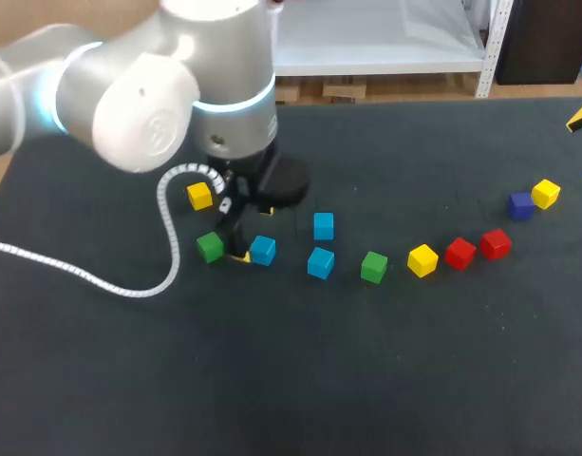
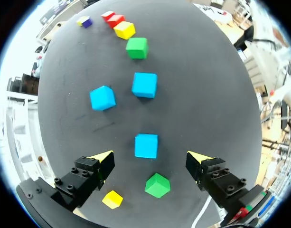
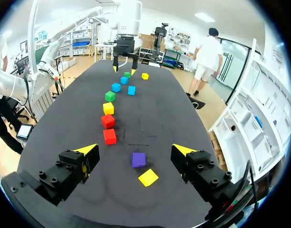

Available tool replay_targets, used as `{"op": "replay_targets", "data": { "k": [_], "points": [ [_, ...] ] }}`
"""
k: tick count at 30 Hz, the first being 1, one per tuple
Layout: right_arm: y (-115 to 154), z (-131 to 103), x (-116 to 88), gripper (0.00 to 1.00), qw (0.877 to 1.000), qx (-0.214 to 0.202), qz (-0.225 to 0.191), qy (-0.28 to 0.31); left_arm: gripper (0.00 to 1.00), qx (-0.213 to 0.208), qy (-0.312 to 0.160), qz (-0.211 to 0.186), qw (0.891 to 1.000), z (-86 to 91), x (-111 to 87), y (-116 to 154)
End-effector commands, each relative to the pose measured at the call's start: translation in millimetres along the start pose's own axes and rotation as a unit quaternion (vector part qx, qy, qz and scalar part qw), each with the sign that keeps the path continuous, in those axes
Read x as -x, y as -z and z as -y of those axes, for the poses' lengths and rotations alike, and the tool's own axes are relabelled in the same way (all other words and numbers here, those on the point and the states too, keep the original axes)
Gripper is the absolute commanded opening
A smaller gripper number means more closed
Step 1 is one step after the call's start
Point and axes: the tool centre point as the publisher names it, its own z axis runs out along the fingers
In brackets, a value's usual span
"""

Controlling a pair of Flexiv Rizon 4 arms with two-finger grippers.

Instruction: Place the blue cubes, place green cubes on the blue cubes, place the yellow cubes on the green cubes, then place the red cubes on the yellow cubes, and place purple cube on the red cubes.

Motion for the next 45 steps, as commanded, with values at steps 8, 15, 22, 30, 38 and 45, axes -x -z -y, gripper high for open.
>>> {"op": "replay_targets", "data": {
  "k": [8, 15, 22, 30, 38, 45],
  "points": [
    [0.1, -1.8, 0.6, 1.0, 1.0, -0.002, 0.0, 0.0, 1.0, 0.02, -0.001, -0.008, 1.0, 0.6, -8.7, -18.3],
    [0.1, -1.8, 0.6, 1.0, 1.0, -0.002, 0.0, 0.0, 0.98, 0.023, -0.016, 0.001, 1.0, -5.0, -5.3, -23.5],
    [0.1, -1.8, 0.6, 1.0, 1.0, -0.002, 0.0, 0.0, 0.81, 0.025, -0.027, 0.005, 0.999, -7.1, -2.5, -27.5],
    [0.1, -1.8, 0.6, 1.0, 1.0, -0.002, 0.0, 0.0, 0.75, 0.024, -0.032, 0.009, 0.999, -7.4, -0.4, -30.2],
    [0.1, -1.8, 0.6, 1.0, 1.0, -0.002, 0.0, 0.0, 0.59, 0.024, -0.03, 0.015, 0.999, -11.3, 0.1, -32.9],
    [0.1, -1.8, 0.6, 1.0, 1.0, -0.002, 0.0, 0.0, 0.4, 0.026, -0.025, 0.016, 0.999, -14.1, -1.3, -34.9]
  ]
}}
